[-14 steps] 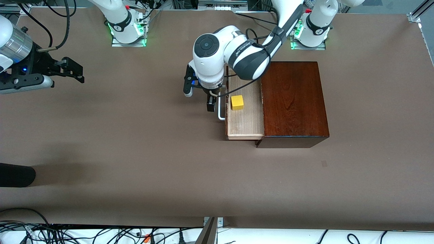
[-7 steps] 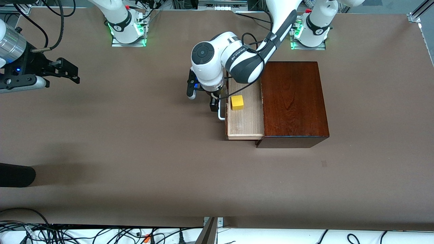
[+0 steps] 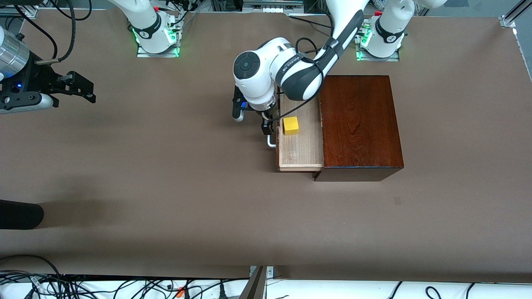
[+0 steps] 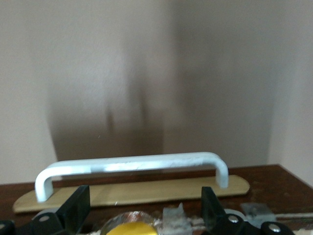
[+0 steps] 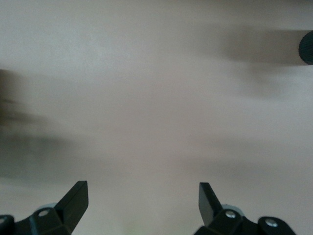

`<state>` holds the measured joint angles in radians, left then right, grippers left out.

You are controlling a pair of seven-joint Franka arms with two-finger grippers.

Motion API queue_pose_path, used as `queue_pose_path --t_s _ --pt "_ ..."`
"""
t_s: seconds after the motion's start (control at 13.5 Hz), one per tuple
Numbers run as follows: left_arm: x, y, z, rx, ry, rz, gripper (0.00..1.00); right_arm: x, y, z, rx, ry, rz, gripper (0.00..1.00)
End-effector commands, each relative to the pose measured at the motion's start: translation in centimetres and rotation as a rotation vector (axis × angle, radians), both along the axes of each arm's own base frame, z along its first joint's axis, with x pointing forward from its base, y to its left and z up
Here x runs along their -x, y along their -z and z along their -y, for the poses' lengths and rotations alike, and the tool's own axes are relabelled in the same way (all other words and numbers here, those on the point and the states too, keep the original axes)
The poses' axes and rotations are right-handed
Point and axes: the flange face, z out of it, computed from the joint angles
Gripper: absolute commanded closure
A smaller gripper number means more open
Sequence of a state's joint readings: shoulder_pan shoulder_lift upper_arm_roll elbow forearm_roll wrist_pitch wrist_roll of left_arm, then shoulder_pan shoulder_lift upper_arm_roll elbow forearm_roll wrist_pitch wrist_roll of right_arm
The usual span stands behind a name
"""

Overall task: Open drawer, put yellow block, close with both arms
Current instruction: 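Push the drawer front with the left gripper into the box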

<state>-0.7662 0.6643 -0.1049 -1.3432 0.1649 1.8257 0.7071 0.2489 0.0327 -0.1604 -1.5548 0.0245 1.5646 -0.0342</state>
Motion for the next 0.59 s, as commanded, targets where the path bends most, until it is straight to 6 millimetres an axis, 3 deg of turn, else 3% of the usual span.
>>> queue_pose_path --t_s 0.0,0.52 --pt "0.7 -0.7 -0.4 -0.044 0.024 0.028 0.00 -0.2 -0.6 0.1 -0.001 0.018 0.007 0.00" --pt "0.2 0.1 -1.8 -0.085 -0.010 0.005 0.00 -0.2 -0.5 0.1 -0.002 0.021 0.006 0.00"
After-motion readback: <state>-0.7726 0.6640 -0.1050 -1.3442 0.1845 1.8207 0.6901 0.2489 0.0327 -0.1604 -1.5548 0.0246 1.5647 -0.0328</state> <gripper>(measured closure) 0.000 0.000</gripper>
